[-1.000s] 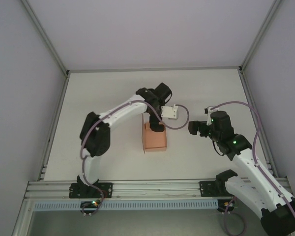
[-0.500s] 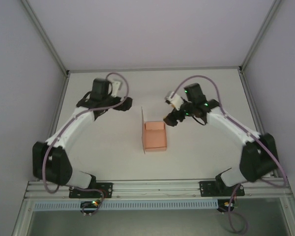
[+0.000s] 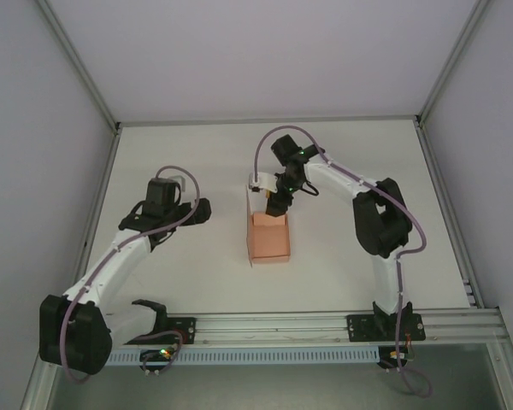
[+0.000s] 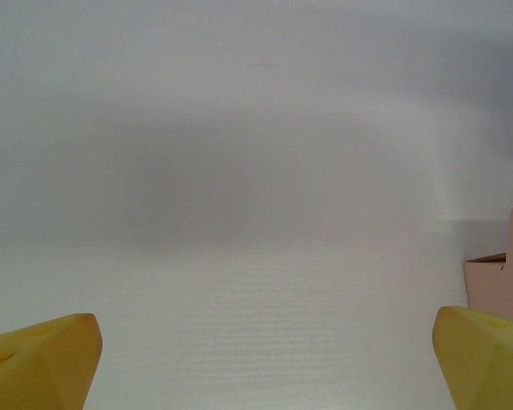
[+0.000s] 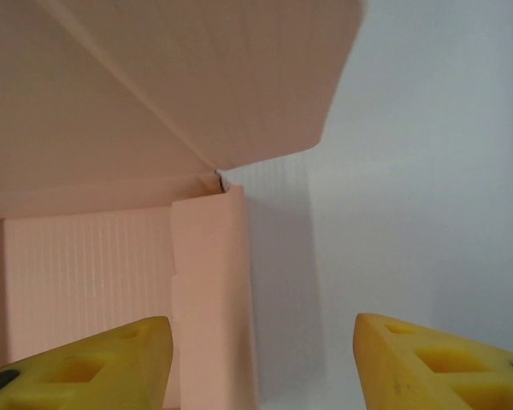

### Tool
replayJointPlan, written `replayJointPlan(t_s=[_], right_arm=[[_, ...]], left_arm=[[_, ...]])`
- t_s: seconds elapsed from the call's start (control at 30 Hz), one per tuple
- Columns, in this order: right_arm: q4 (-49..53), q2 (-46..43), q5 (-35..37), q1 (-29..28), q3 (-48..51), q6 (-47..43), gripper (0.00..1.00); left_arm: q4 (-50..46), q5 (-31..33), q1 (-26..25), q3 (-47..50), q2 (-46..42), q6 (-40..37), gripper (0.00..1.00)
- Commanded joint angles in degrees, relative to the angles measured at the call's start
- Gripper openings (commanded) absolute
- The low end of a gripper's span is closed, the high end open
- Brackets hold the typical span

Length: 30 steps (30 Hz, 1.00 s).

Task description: Assemble paper box

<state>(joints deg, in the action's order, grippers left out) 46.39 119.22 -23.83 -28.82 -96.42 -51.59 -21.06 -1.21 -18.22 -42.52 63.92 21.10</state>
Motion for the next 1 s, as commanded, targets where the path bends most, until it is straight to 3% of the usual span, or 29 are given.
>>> replayJointPlan(t_s=[0.0,0.23,0.4,0.47,0.63,0.8,0.97], right_arm=[[8.02,4.08,2.63,-0.9,-3.38,-3.24,0.56],[7.68,8.44,7.06,-2.07,-5.78,-1.75,0.46],[7.12,9.72,8.43,-2.64,-5.84,0.25,0.16],[5.18,9.48,9.53,-2.89,-4.91,2.15,0.08],[-3.71,8.03,19.87,-4.9,1.29,7.59,0.01],[-4.32,7.78,26.3,-6.43,3.59,16.51,0.0],[-5.29,8.24,33.46,-8.62,6.85,19.61,0.01]], left_arm=[[-0.68,0.6,0.47,1.55,-1.23,1.35,1.0],[-0.67,0.25,0.54,2.23,-1.42,1.22,1.0],[-0.65,-0.04,0.52,2.35,-1.53,1.24,1.0],[-0.65,0.2,0.38,2.44,-1.73,1.5,1.0],[-1.32,0.98,0.29,2.71,-2.69,1.91,1.0],[-2.23,1.42,0.29,3.05,-4.3,2.5,1.0],[-3.44,2.08,0.28,3.19,-5.88,2.51,1.0]])
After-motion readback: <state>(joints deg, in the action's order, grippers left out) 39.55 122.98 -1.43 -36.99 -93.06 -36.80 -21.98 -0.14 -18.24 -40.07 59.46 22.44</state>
